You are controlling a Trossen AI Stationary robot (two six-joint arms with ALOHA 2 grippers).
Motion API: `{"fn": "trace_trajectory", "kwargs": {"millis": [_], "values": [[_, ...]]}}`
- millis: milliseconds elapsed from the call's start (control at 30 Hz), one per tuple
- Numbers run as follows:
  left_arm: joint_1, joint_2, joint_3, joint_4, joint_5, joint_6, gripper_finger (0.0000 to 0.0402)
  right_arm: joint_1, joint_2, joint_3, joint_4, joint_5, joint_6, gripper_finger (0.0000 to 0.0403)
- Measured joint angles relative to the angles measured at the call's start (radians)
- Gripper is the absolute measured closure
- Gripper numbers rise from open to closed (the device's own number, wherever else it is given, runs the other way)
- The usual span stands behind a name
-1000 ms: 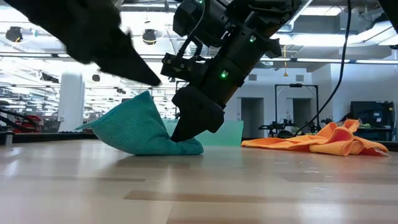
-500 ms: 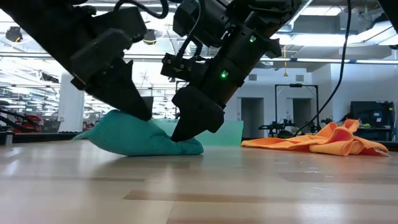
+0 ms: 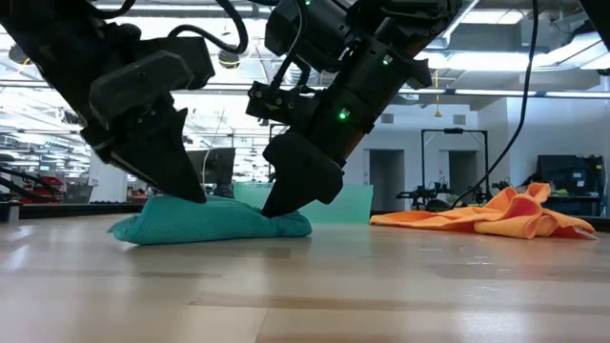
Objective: Roll microfiber towels into tight, uniform cylinder then place into a basket
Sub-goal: Fold the blue microfiber cloth, then put the blue microfiber cloth into the green bin
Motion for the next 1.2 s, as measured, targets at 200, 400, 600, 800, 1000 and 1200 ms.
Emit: {"fn": "trace_trajectory", "kwargs": {"millis": [200, 400, 600, 800, 1000, 1200], "values": [[-0.003, 0.0, 0.0, 0.001, 0.057, -0.034, 0.0343, 0.002, 0.0, 0.0, 0.004, 0.003, 0.012, 0.0383], [-0.003, 0.016, 0.0, 0.002, 0.115, -0.073, 0.0343, 0.002, 0.001, 0.0, 0.012, 0.005, 0.05, 0.0381], [0.0, 0.044, 0.003, 0.015, 0.145, -0.075, 0.0343, 0.013, 0.002, 0.0, 0.029, 0.016, 0.05, 0.034], [-0.003, 0.043, 0.002, 0.01, 0.139, -0.057, 0.0343, 0.013, -0.014, -0.001, 0.014, 0.032, 0.038, 0.0288], [-0.003, 0.044, 0.002, 0.009, 0.138, -0.033, 0.0343, 0.012, -0.107, -0.006, -0.122, 0.004, 0.002, 0.025], [-0.003, 0.045, 0.001, 0.005, 0.133, -0.014, 0.0343, 0.008, -0.216, -0.005, -0.248, 0.021, -0.036, 0.0245]]}}
